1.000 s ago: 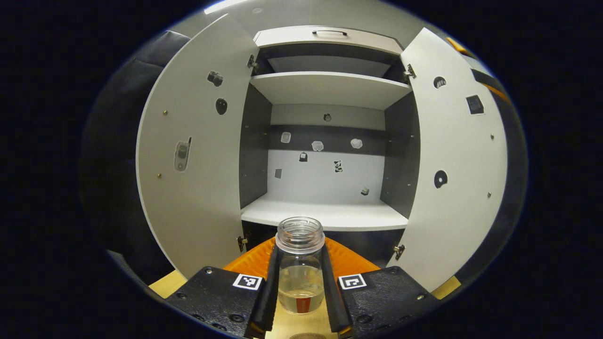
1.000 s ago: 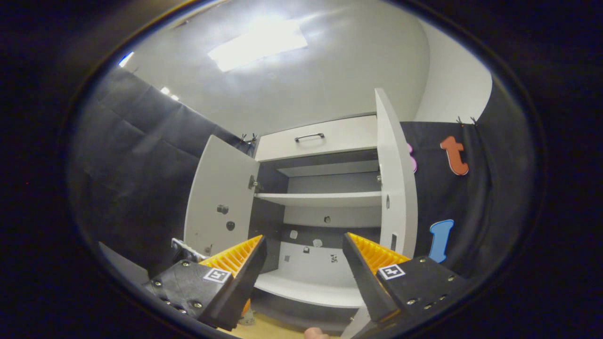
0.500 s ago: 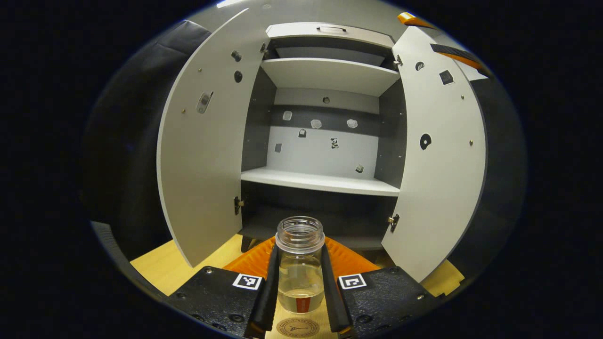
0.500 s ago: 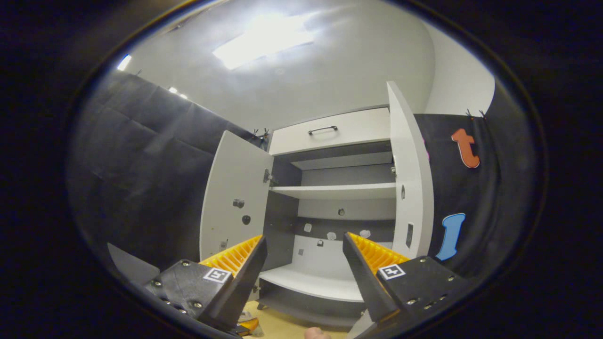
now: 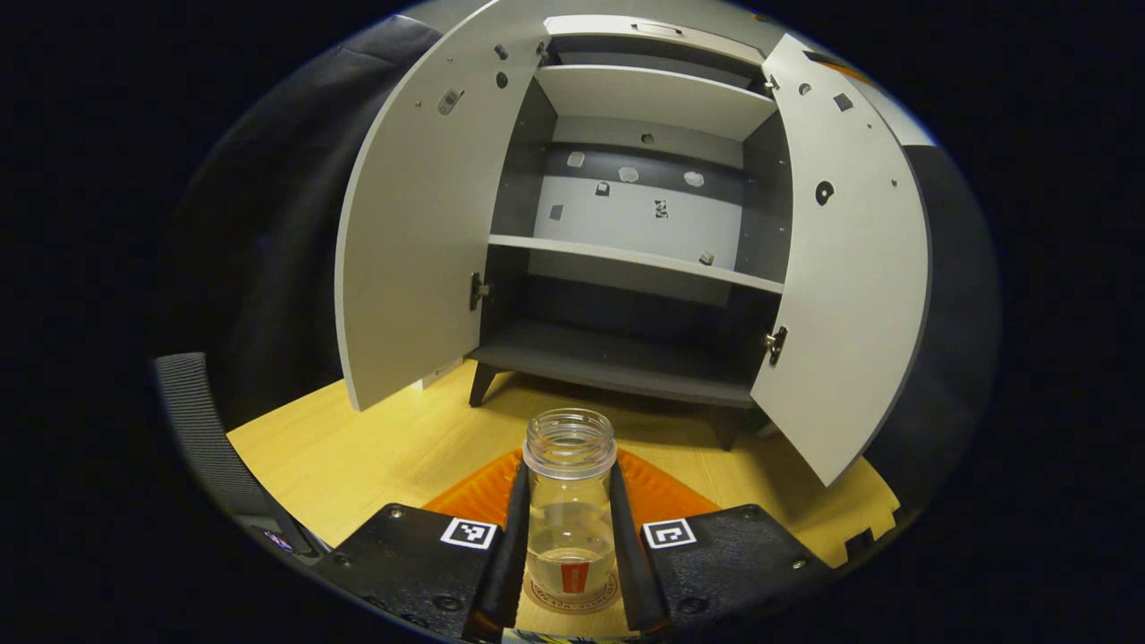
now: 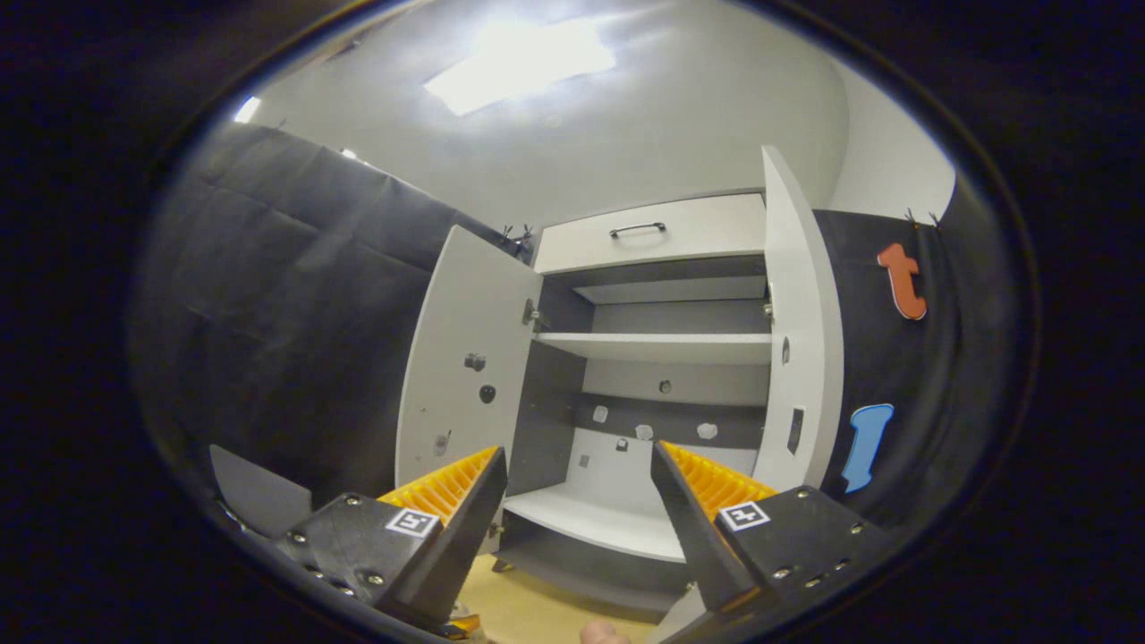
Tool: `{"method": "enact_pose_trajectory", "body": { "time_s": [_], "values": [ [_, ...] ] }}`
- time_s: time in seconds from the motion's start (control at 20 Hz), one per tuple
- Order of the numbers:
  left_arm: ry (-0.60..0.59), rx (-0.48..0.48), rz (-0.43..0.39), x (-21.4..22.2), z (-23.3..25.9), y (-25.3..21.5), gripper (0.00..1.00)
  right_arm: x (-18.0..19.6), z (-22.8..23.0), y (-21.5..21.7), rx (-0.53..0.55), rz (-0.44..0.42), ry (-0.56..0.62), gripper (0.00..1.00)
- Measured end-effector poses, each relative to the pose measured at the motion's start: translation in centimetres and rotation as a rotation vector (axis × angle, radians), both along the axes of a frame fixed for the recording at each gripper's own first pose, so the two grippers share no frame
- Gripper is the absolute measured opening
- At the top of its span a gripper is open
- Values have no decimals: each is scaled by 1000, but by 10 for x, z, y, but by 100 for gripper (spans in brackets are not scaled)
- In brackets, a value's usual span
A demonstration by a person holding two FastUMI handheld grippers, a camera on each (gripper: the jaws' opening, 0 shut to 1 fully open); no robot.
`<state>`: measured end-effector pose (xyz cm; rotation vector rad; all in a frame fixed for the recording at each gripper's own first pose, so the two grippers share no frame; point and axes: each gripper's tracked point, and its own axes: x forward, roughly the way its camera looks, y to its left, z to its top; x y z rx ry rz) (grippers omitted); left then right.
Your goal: Grasp the bottle in the cabinet with the left hand and place it on the coaster, then close the right door with the right hand and the left door with the left hand.
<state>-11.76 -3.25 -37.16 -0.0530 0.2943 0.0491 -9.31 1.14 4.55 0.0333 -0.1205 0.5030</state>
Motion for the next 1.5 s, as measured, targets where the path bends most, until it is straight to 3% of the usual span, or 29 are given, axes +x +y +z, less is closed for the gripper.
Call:
{"method": "enact_pose_trajectory", "body": {
  "time_s": [0.2,0.35,0.4,0.45,0.7,1.0,1.05,1.4,1.5],
  "values": [
    [45,18,8,-2,-29,4,46,-6,-1,-2,-4,4,5,98],
    [19,34,-3,-3,-30,2,47,-4,-3,-5,-8,-3,12,98],
    [15,41,-8,-3,-29,1,43,-4,-5,-6,-7,-5,20,94],
    [7,44,-8,-2,-26,0,48,-4,-6,-8,-7,-9,25,98],
    [19,55,5,-6,-29,-2,48,-1,-5,-11,-2,-18,27,98],
    [47,58,11,-25,-34,-3,84,1,-9,-11,5,-17,41,98],
    [47,62,5,-25,-32,-4,78,0,-12,-12,5,-18,46,98],
    [11,27,-19,-27,-15,-11,81,0,-13,-19,13,-34,54,98],
    [-11,36,-37,-28,-4,-14,86,0,-12,-20,12,-39,50,98]
  ]
}}
